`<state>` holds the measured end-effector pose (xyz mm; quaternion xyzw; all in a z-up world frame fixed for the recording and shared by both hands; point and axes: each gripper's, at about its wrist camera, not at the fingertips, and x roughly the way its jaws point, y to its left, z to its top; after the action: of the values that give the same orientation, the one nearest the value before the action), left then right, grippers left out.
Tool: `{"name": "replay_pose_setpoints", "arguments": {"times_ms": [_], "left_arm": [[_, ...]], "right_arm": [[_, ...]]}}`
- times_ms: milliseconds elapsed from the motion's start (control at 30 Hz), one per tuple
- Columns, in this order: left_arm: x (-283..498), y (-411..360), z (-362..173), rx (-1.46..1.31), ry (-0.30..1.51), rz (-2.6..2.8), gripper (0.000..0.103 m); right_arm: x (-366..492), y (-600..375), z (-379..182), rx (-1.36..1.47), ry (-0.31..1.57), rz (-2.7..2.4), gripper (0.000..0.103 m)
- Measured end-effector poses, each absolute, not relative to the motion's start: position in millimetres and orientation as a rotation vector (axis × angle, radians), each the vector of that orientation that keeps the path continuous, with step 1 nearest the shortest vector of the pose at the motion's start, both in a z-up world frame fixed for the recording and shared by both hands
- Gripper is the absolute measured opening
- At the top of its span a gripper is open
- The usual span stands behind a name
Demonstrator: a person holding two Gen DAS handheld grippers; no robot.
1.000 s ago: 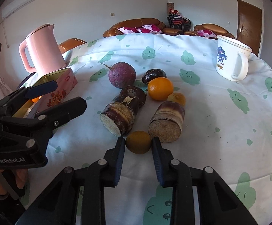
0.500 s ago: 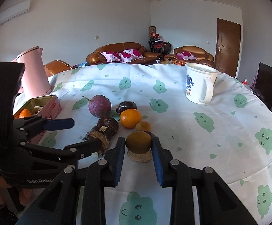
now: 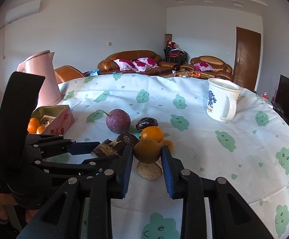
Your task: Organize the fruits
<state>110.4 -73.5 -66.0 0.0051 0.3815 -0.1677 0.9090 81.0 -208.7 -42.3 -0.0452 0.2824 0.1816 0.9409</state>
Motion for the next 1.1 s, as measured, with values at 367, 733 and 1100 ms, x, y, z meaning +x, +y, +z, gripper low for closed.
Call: {"name": "replay_pose_setpoints", "arguments": {"times_ms": [367,733,1100], "left_arm": [[93.9,-54.7,-52.3,-0.005,0.671,-0.274,0.041],[82.1,-46.7,-43.7,-0.014,0.581,-0.217,0.041],[72.8,-49.3,-38.4,0.013,0.524,-0.197,0.041]], "right_arm": [[80.0,-195.7,-38.7,-0.083,0.521,0.404,0.031],[74.9,-195.8,-35.2,-0.075,0.477,0.416,0.031],[70.6,-199.3,-32.6,-0.063,0.44,0.418,0.031]]}}
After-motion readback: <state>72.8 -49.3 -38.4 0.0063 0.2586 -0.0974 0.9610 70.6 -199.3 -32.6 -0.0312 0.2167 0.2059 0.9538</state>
